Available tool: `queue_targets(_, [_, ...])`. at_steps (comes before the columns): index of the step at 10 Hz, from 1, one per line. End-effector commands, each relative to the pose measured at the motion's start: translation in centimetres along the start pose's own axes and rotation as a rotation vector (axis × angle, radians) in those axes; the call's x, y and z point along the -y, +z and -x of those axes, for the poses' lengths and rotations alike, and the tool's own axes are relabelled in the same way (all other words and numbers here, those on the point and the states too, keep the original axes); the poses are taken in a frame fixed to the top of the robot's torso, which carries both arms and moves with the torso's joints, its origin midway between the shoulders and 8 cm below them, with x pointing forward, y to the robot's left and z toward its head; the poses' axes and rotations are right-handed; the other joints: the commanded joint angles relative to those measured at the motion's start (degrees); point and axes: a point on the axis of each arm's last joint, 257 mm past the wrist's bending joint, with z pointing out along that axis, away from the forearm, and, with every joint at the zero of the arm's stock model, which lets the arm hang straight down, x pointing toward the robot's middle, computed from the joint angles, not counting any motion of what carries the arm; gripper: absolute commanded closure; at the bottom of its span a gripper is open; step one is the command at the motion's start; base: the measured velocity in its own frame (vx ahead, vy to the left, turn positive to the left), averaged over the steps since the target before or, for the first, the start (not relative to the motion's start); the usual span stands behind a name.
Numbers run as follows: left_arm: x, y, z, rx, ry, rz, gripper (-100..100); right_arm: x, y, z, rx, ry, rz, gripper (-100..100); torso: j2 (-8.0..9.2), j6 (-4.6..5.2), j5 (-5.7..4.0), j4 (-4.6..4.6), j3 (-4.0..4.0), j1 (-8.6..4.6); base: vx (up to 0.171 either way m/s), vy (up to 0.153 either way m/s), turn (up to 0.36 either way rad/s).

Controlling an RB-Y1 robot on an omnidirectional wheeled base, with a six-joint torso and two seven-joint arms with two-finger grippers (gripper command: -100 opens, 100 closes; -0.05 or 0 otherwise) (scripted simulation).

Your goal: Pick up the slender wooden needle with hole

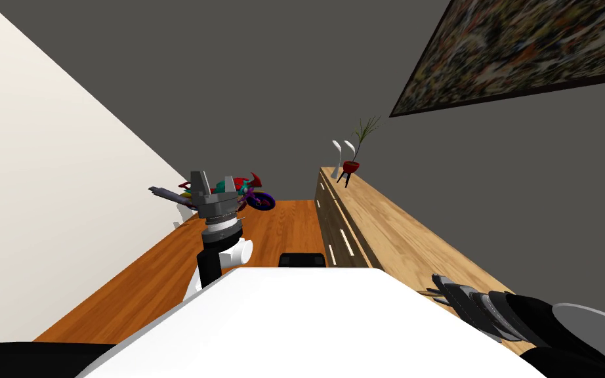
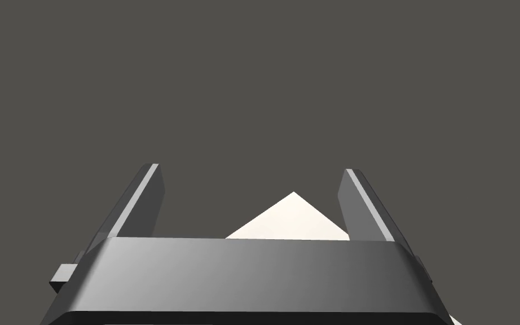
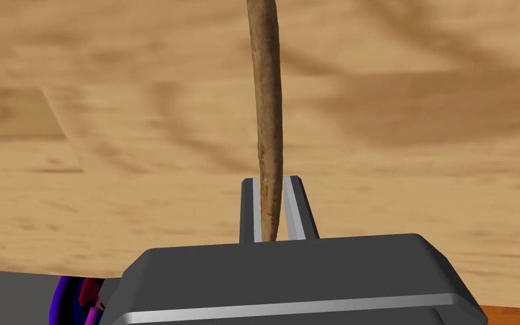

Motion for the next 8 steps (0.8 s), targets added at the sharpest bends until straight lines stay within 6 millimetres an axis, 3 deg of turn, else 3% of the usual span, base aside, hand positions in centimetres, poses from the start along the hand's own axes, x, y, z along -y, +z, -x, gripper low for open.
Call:
queue_targets(1, [0.0, 0.0, 0.0, 0.000, 0.000, 0.000, 0, 0.0, 0.0, 0.0, 0.000, 0.000, 0.000, 100, 0.00, 0.00, 0.00, 0.00, 0.00, 0.00, 0.000, 0.000, 0.000])
queue_targets(2, [0.0, 0.0, 0.0, 0.000, 0.000, 0.000, 0, 0.0, 0.0, 0.0, 0.000, 0.000, 0.000, 100, 0.00, 0.00, 0.00, 0.00, 0.00, -0.02, 0.000, 0.000, 0.000])
queue_targets(3, [0.0, 0.0, 0.0, 0.000, 0.000, 0.000, 0, 0.0, 0.0, 0.0, 0.000, 0.001, 0.000, 0, 0.00, -0.01, 0.00, 0.00, 0.00, -0.02, 0.000, 0.000, 0.000])
queue_targets(4, [0.0, 0.0, 0.0, 0.000, 0.000, 0.000, 0, 0.5, -0.7, 0.3, 0.005, -0.008, 0.004, 100, -0.01, -0.01, 0.00, 0.00, 0.00, -0.03, -0.001, -0.013, -0.093])
queue_targets(7, [0.0, 0.0, 0.0, 0.000, 0.000, 0.000, 0, 1.0, -1.2, 0.4, 0.007, -0.014, 0.006, 100, 0.00, -0.01, 0.00, 0.00, 0.00, -0.07, 0.001, -0.017, -0.041])
queue_targets(8, [0.0, 0.0, 0.0, 0.000, 0.000, 0.000, 0, 1.0, -1.2, 0.5, 0.007, -0.015, 0.007, 0, 0.00, -0.01, -0.02, 0.00, 0.00, -0.06, 0.000, 0.000, 0.000])
